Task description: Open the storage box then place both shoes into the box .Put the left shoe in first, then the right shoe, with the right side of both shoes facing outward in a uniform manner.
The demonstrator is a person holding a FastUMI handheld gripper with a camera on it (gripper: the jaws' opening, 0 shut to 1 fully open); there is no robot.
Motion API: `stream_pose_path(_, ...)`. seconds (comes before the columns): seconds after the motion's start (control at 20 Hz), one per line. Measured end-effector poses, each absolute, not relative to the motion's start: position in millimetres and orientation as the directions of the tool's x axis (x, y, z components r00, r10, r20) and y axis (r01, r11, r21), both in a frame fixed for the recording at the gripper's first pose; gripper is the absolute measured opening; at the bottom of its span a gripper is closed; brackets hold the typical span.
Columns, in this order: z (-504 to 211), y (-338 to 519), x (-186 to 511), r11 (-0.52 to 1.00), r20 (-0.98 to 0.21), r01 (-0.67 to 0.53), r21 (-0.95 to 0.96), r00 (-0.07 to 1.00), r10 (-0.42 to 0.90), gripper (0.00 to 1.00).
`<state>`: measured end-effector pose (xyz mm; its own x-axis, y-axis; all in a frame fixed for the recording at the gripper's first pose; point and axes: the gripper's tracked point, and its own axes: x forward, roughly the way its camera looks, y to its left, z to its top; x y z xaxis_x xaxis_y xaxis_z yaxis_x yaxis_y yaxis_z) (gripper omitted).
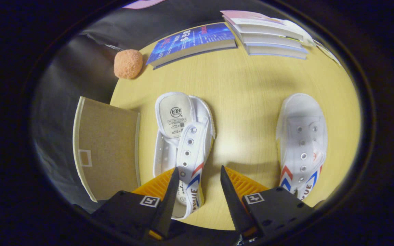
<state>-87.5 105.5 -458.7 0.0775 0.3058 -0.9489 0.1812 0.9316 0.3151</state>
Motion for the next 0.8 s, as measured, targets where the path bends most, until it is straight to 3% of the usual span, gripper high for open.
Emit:
stream_pose_path(0.4,-478.0,119.1,-91.4,0.938,-0.955,0.181,0.297,0.033,0.296,0.38)
stream_pose_path(0.5,-489.3,119.9,-92.0,0.942,-0.959,0.181,0.282,0.034,0.281,0.24)
stream_pose_path(0.55,-478.1,114.6,-93.9,0.941,-0.959,0.188,0.281,0.027,0.281,0.23)
stream_pose_path(0.6,-472.3,114.8,-92.0,0.933,-0.958,0.218,0.286,0.035,0.285,0.11)
stream_pose_path(0.65,-475.8,116.8,-91.4,0.923,-0.954,0.243,0.299,0.035,0.299,0.1)
stream_pose_path(0.7,-473.6,116.0,-91.5,0.917,-0.95,0.252,0.309,0.043,0.308,0.03)
stream_pose_path(0.8,-469.9,118.3,-92.3,0.904,-0.942,0.265,0.335,0.057,0.332,0.03)
